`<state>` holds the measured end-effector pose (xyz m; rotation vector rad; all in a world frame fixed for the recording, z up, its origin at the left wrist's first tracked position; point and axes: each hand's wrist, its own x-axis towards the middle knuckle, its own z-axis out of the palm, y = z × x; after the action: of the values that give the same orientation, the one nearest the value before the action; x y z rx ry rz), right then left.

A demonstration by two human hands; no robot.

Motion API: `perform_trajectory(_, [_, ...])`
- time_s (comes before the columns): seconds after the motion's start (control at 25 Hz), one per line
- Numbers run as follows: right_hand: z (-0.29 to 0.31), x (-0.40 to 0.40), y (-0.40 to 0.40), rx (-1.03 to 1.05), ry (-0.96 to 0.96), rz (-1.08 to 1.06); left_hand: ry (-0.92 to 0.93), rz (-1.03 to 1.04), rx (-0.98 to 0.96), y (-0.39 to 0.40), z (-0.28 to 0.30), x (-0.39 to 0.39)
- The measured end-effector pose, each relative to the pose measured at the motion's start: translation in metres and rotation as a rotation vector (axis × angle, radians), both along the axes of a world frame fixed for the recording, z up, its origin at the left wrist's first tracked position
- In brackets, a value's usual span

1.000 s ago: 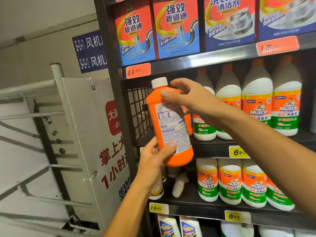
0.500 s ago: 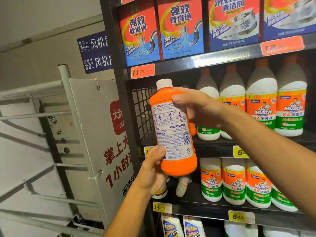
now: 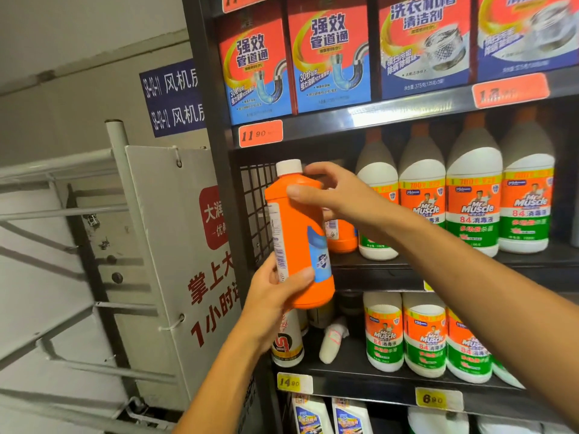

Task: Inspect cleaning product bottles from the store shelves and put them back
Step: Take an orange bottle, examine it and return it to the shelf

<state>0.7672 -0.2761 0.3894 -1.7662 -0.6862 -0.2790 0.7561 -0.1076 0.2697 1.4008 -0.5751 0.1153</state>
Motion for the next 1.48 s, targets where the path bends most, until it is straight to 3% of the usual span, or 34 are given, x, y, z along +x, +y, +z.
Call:
perform_trajectory(0.08, [0.001, 0.004, -0.004, 0.043, 0.102, 0.174, 0.066, -0.171, -0.069, 0.008, -0.001, 0.003])
perform_trajectory(0.24, [-0.005, 0.008, -0.005, 0.042, 0.127, 0.377, 0.141, -0.42, -0.193, 0.008, -0.006, 0.005])
perform_trajectory(0.36, [-0.003, 0.006, -0.007, 0.038, 0.119, 0.399, 0.179, -0.567, -0.281, 0.009, -0.01, 0.003])
perform_trajectory(0.44, [-0.004, 0.006, -0.006, 0.015, 0.074, 0.338, 0.194, -0.561, -0.313, 0.008, -0.014, 0.003])
perform_trajectory(0.56, [-0.003, 0.007, -0.002, -0.024, -0.004, 0.188, 0.216, -0.403, -0.315, 0.011, -0.014, 0.004])
perform_trajectory(0.72, [-0.005, 0.015, 0.007, -0.047, -0.047, 0.015, 0.102, -0.084, -0.029, 0.011, -0.008, 0.001])
perform_trajectory(0.84, [-0.007, 0.026, 0.012, -0.049, -0.053, -0.023, 0.007, 0.139, 0.042, 0.011, -0.007, 0.002])
perform_trajectory(1.0, [-0.005, 0.036, 0.012, -0.059, 0.039, 0.098, -0.005, 0.183, 0.03, 0.021, -0.005, 0.009])
perform_trajectory(1.28, [0.003, 0.041, 0.025, -0.056, -0.112, 0.036, -0.061, 0.199, 0.096, 0.025, 0.004, 0.015])
perform_trajectory(1.4, [0.013, 0.043, 0.033, -0.064, -0.125, 0.011, -0.157, 0.375, 0.162, 0.025, 0.007, 0.015])
perform_trajectory(1.48, [0.016, 0.047, 0.04, -0.043, -0.143, -0.023, -0.302, 0.647, 0.295, 0.027, 0.002, 0.017])
